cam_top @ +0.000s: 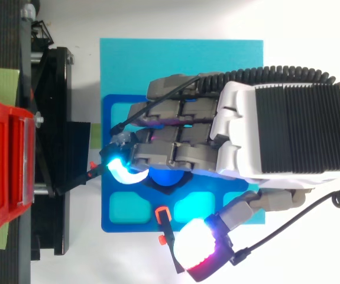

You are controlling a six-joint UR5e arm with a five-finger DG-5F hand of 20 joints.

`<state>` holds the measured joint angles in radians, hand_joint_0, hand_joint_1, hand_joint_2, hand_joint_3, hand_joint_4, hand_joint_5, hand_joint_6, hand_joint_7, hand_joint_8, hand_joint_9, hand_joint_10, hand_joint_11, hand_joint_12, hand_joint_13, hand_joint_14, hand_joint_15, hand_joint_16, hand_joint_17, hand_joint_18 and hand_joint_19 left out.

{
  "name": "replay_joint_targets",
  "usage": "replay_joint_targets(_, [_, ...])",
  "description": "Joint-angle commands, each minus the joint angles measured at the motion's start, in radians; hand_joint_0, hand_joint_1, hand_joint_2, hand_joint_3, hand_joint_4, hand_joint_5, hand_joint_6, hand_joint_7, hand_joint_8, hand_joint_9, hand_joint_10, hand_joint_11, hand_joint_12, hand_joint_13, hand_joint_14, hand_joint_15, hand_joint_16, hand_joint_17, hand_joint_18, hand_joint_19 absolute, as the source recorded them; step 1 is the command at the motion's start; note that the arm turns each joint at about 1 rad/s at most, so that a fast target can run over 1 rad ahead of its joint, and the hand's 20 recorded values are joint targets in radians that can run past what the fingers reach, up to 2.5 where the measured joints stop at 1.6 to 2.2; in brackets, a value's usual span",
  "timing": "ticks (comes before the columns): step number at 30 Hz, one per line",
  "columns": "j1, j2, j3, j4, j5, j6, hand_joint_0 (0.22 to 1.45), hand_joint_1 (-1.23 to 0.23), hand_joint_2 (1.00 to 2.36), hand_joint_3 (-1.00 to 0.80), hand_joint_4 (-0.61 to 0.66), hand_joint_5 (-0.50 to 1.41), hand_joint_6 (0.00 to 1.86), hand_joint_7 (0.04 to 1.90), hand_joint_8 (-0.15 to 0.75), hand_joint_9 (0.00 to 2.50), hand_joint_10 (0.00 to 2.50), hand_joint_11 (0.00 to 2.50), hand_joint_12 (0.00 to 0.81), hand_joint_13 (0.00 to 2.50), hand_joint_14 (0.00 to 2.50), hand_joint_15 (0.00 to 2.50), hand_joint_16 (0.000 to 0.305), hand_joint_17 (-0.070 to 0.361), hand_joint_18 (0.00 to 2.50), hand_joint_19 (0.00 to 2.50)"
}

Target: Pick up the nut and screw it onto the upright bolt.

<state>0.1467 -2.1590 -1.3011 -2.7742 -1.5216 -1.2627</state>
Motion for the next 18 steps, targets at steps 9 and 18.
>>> replay_joint_targets(9, [0.002,-0.004,0.000,0.025,0.001,-0.014,0.44,-0.41,1.00,-0.50,0.17,-0.13,0.50,0.82,0.284,0.82,0.00,0.11,0.383,0.53,0.00,0.07,0.046,0.103,0.30,0.24])
replay_joint_targets(18, [-0.002,-0.039,0.025,0.028,-0.009,-0.004,0.44,-0.42,1.00,-0.50,0.17,-0.13,0.50,0.83,0.286,0.83,0.01,0.12,0.380,0.53,0.00,0.07,0.045,0.100,0.28,0.24])
